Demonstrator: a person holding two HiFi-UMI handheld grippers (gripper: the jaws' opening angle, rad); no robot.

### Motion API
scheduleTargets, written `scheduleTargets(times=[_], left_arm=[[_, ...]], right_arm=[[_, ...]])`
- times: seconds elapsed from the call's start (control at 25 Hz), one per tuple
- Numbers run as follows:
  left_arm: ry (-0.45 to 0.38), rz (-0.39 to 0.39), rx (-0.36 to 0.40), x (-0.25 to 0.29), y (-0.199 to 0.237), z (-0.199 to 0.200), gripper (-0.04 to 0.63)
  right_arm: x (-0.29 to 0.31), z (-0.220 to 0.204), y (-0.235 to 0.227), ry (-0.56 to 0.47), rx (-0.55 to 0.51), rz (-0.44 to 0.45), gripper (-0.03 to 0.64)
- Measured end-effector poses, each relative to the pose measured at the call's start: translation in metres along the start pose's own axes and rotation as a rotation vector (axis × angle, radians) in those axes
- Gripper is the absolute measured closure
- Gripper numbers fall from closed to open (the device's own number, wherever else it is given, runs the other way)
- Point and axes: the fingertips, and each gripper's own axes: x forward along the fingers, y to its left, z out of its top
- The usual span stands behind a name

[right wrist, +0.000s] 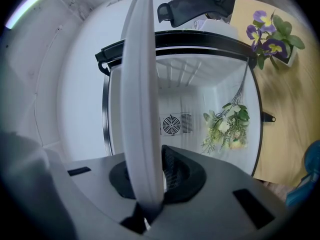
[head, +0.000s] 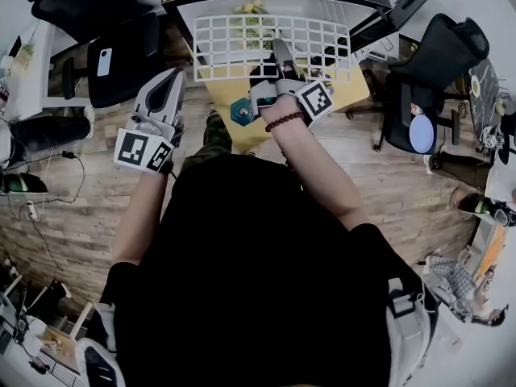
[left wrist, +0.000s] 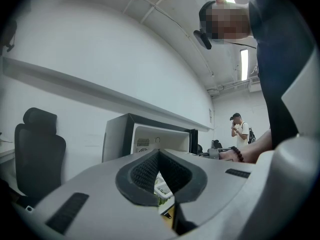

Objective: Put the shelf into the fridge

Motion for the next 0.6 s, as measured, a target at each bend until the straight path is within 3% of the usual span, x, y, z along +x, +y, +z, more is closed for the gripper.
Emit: scheduleTargets(times=[0.6], left_arm=[[-0.01, 0.005, -0.002, -0.0029, 0.0002, -0.0013, 0.577]], right_arm=[[0.0065, 0.0014, 0.0028, 0.017, -0.003, -0.014, 0.569]])
